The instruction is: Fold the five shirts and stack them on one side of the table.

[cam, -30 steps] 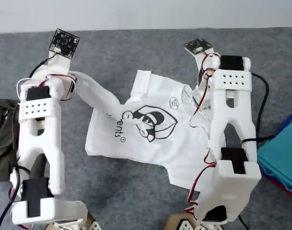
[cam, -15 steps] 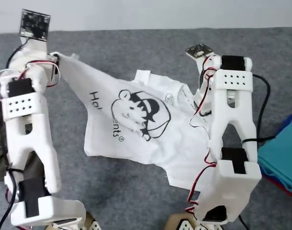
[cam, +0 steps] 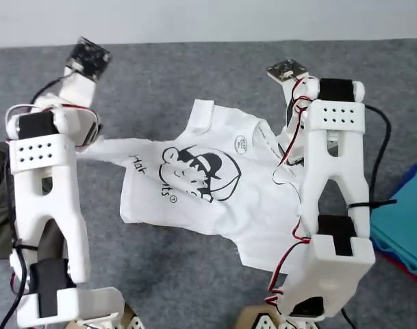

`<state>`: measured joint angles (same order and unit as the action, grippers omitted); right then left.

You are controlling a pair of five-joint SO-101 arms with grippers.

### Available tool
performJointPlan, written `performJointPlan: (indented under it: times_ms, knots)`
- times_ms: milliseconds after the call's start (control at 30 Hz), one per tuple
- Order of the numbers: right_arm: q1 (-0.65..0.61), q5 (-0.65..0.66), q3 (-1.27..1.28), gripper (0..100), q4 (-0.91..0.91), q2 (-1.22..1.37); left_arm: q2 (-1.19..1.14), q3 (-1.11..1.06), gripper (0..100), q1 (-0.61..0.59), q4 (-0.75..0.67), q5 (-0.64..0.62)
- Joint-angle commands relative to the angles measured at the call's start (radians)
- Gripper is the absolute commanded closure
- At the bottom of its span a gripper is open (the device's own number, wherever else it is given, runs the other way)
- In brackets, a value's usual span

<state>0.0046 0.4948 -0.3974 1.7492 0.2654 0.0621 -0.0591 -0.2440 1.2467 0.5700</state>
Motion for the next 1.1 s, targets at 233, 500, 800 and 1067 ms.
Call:
performJointPlan:
  times_ms: [233, 500, 800, 1067]
  knots:
    - [0.005, -0.006, 0.170, 98.3, 0.041, -0.234, 0.025, 0.028, 87, -0.018, 0.404, 0.290]
    - [0.002, -0.006, 0.390, 98.3, 0.041, -0.450, -0.044, -0.107, 87, 0.009, 0.473, 0.333]
    - [0.010, 0.002, 0.683, 98.3, 0.030, -0.700, -0.132, -0.246, 87, 0.117, 0.348, 0.365]
    - [0.010, 0.052, 0.798, 98.3, 0.030, -0.848, -0.316, -0.262, 87, 0.178, 0.241, 0.361]
